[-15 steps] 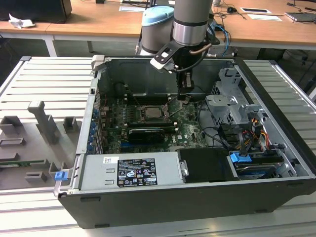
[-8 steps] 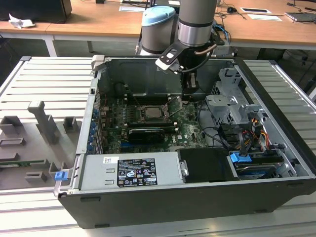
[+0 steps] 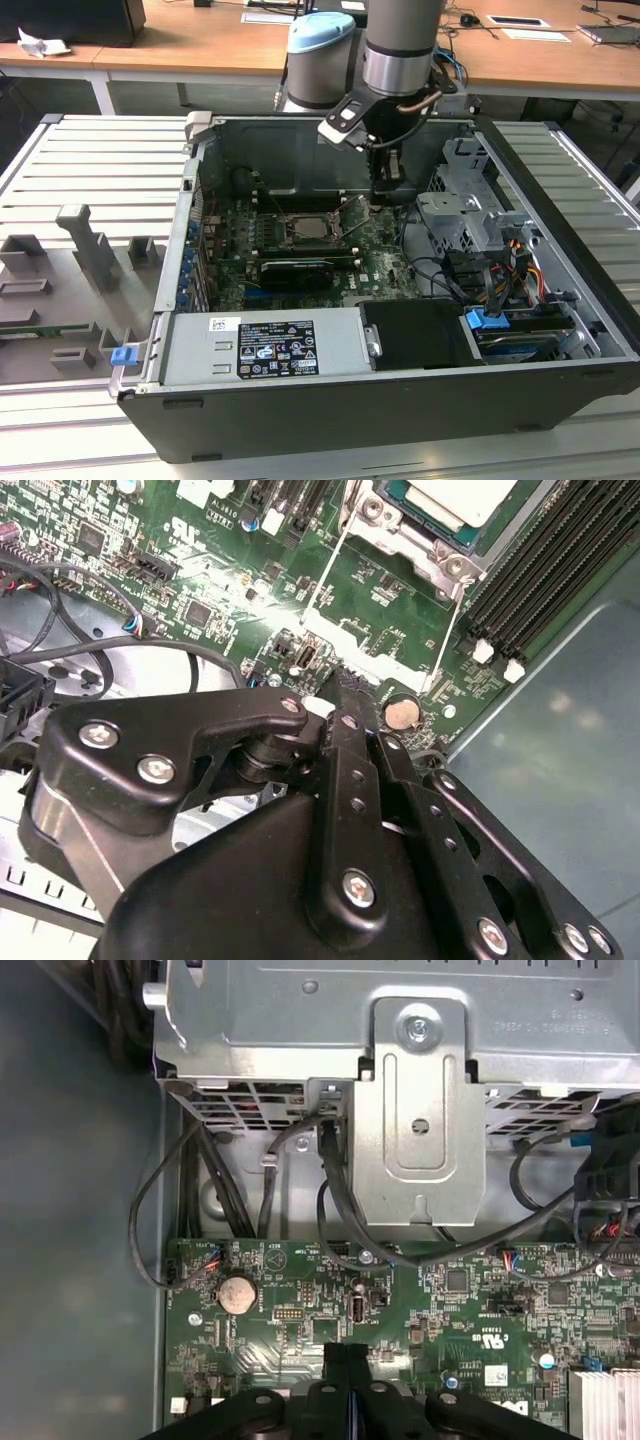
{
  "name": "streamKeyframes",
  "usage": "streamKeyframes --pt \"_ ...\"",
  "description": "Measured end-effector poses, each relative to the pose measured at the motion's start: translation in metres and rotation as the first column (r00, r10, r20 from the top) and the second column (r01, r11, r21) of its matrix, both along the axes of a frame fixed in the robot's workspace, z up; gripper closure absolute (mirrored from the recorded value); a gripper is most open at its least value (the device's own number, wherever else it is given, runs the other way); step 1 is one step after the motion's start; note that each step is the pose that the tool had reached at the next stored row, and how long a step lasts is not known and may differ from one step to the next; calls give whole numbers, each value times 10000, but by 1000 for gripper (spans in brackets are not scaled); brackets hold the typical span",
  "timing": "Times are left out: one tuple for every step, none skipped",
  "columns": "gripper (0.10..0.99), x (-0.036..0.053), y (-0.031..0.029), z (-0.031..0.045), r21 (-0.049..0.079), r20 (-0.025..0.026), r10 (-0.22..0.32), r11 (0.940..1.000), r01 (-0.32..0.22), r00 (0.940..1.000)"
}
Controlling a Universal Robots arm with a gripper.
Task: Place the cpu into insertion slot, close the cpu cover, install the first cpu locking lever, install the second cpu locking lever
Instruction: 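Close the cpu cover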
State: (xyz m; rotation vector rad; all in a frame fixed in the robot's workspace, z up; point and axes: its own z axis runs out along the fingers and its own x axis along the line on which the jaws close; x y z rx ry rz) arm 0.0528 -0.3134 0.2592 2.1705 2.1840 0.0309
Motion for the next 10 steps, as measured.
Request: streamKeyframes --pt "980 6 0 -3 2 0 0 10000 0 10000" --pt "980 13 0 -6 1 -1 0 10000 0 10000" --pt "980 18 0 -10 2 -1 0 10000 0 10000" --pt "980 22 0 -17 2 -1 0 10000 0 10000" --pt "980 25 0 -25 1 -1 0 10000 0 10000" --pt "980 31 0 -42 1 -1 0 10000 0 10000" --pt "980 37 0 -58 1 -1 0 10000 0 10000" --pt "980 42 0 -71 1 -1 1 10000 -1 10000" --pt "980 44 0 -80 1 -2 0 10000 0 10000" --pt "980 44 0 -84 1 -6 0 10000 0 10000"
